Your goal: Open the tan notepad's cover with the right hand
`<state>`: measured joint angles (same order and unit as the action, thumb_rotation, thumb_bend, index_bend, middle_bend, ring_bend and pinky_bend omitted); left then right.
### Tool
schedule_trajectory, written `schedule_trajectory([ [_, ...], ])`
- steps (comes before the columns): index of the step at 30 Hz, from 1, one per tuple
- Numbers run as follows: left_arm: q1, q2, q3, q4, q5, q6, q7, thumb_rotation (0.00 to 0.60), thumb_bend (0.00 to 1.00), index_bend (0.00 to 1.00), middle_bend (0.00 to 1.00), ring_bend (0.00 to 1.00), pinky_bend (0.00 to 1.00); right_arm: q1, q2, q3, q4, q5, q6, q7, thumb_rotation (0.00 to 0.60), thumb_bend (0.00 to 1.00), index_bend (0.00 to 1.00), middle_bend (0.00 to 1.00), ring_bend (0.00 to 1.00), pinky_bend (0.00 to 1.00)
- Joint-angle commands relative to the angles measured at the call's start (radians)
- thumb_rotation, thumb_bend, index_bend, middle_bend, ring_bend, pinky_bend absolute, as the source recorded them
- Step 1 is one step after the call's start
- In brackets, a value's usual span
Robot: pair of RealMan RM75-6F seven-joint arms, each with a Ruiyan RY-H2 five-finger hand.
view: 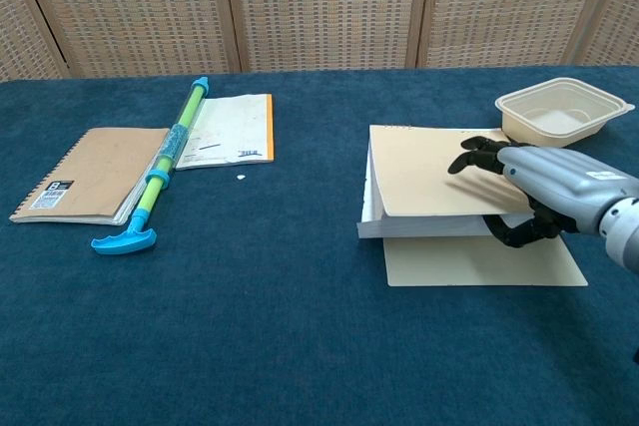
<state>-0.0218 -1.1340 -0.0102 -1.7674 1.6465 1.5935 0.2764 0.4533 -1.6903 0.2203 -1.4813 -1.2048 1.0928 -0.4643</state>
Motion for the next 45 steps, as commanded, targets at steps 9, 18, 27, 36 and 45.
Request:
schedule_trajectory([
  [9, -0.001, 0.000, 0.001, -0.001, -0.002, -0.002, 0.002, 0.600, 0.05, 0.00, 0.00, 0.00, 0.00, 0.015, 0.005, -0.013, 0.017, -0.012, 0.020, 0.022, 0.600, 0.84, 0.59, 0.51, 0.49, 0.51],
  [18, -0.001, -0.001, 0.000, 0.000, -0.004, -0.002, 0.002, 0.600, 0.05, 0.00, 0.00, 0.00, 0.00, 0.008, 0.032, -0.060, -0.005, -0.050, 0.031, 0.054, 0.600, 0.85, 0.66, 0.61, 0.59, 0.56],
  [27, 0.000, -0.002, 0.002, -0.001, 0.000, 0.000, 0.008, 0.600, 0.05, 0.00, 0.00, 0.00, 0.00, -0.019, 0.099, -0.127, -0.062, -0.129, 0.065, 0.092, 0.600, 0.85, 0.67, 0.62, 0.60, 0.57],
  [36, -0.001, -0.005, 0.003, -0.001, 0.002, -0.002, 0.013, 0.600, 0.05, 0.00, 0.00, 0.00, 0.00, -0.072, 0.219, -0.198, -0.153, -0.239, 0.136, 0.177, 0.600, 0.84, 0.67, 0.62, 0.60, 0.57],
  [45, 0.001, -0.008, 0.009, -0.005, 0.017, 0.003, 0.027, 0.600, 0.05, 0.00, 0.00, 0.00, 0.00, -0.163, 0.303, -0.307, -0.237, -0.348, 0.232, 0.194, 0.600, 0.84, 0.67, 0.62, 0.60, 0.57],
])
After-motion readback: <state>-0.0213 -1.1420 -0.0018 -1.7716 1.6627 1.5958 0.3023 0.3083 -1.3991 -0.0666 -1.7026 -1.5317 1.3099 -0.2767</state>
